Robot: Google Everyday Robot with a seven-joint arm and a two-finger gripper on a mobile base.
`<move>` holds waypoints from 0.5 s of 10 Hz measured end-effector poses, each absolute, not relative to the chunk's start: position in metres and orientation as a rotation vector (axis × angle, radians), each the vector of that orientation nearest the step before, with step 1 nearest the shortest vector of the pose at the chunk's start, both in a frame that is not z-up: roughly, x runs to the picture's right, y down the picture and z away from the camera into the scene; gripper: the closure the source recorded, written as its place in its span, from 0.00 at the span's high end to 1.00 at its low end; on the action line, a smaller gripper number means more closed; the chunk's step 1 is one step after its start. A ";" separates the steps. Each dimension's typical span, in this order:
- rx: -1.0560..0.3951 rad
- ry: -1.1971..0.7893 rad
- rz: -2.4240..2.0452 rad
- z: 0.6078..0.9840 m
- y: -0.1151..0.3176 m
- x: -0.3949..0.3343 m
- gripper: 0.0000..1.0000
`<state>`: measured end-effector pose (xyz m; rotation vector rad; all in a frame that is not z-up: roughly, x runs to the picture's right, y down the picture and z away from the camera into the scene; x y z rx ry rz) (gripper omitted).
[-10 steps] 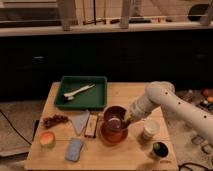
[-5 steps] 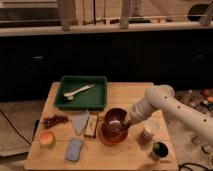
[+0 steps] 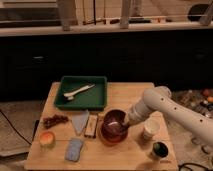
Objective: Stack bowls into tray
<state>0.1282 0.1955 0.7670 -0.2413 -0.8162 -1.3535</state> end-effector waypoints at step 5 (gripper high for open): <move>-0.250 -0.808 -1.357 0.770 0.200 0.125 0.79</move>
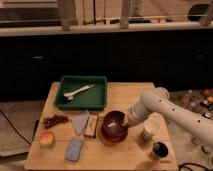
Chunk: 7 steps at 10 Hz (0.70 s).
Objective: Stack bowls into tray
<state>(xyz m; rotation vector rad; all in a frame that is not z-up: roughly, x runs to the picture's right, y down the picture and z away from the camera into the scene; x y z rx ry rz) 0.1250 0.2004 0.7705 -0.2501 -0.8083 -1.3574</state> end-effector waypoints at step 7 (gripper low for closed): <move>-0.256 -0.812 -1.361 0.770 0.201 0.124 0.80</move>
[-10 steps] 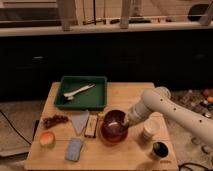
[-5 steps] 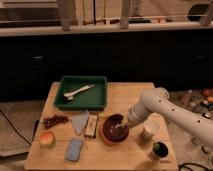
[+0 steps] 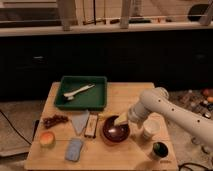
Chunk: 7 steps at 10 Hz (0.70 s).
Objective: Stack bowls into tray
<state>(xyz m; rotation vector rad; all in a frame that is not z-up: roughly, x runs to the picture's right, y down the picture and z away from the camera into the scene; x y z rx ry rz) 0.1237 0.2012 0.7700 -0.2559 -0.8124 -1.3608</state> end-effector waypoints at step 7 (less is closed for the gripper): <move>-0.211 -0.903 -1.273 0.797 0.220 0.129 0.80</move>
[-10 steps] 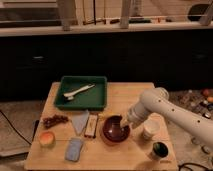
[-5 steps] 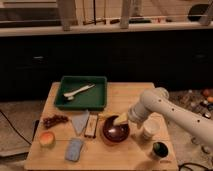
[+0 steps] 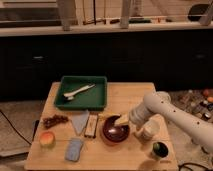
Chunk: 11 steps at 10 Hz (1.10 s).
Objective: Stack bowls into tray
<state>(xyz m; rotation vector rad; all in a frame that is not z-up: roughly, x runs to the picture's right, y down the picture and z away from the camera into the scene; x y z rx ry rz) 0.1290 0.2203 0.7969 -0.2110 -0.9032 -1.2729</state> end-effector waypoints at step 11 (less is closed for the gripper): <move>-0.204 -0.951 -1.221 0.813 0.234 0.118 0.29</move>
